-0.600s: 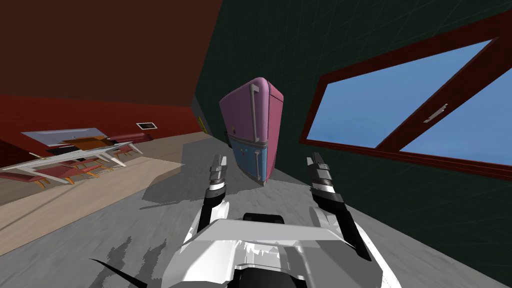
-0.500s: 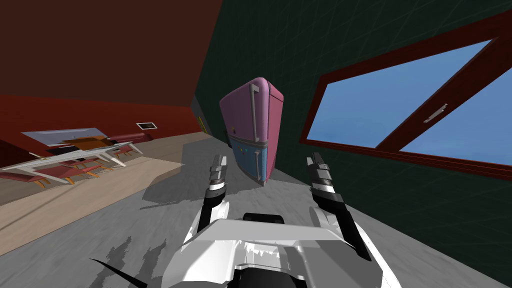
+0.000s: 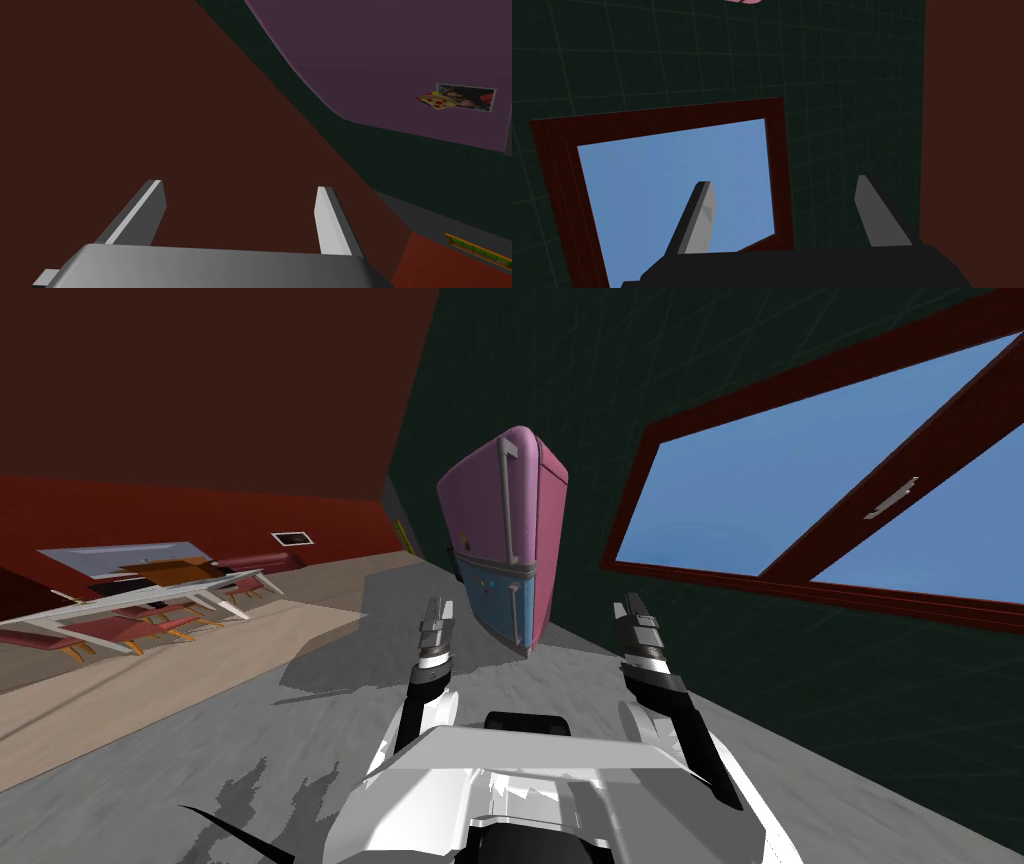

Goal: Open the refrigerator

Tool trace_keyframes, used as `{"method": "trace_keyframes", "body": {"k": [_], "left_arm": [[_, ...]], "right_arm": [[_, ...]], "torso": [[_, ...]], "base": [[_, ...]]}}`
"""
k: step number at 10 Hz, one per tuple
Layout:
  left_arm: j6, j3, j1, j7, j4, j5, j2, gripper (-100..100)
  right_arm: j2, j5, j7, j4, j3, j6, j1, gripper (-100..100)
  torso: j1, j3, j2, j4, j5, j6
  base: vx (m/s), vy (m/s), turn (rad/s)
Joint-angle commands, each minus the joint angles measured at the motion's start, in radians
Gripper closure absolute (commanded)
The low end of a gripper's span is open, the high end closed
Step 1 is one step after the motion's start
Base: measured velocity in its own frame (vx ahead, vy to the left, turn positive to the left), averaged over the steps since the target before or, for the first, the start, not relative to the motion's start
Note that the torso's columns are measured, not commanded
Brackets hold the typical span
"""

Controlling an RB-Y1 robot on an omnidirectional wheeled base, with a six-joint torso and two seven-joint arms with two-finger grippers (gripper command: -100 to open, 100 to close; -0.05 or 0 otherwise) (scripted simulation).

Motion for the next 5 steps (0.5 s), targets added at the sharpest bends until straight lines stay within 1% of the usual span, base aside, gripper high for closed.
{"method": "trace_keyframes", "body": {"k": [1, 3, 4, 5], "left_arm": [[0.000, 0.000, 0.000, 0.000, 0.000, 0.000, 0.000, 0], [0.000, 0.000, 0.000, 0.000, 0.000, 0.000, 0.000, 0], [0.008, 0.006, -0.007, 0.002, 0.007, 0.004, 0.045, -100], [0.016, 0.012, -0.015, 0.003, 0.015, 0.007, 0.075, -100]], "right_arm": [[0.000, 0.000, 0.000, 0.000, 0.000, 0.000, 0.000, 0], [0.000, 0.000, 0.000, 0.000, 0.000, 0.000, 0.000, 0], [0.000, 0.000, 0.000, 0.000, 0.000, 0.000, 0.000, 0], [0.000, 0.000, 0.000, 0.000, 0.000, 0.000, 0.000, 0]], "torso": [[0.000, -0.147, 0.074, 0.074, 0.000, 0.000], [0.000, -0.443, 0.222, 0.221, 0.000, 0.000], [0.000, -0.590, 0.295, 0.295, 0.000, 0.000], [-0.001, -0.660, 0.329, 0.328, 0.000, 0.000]], "base": [[0.000, 0.000, 0.000], [0.000, 0.000, 0.000], [0.015, -0.024, 0.005], [0.023, -0.044, 0.010]]}}
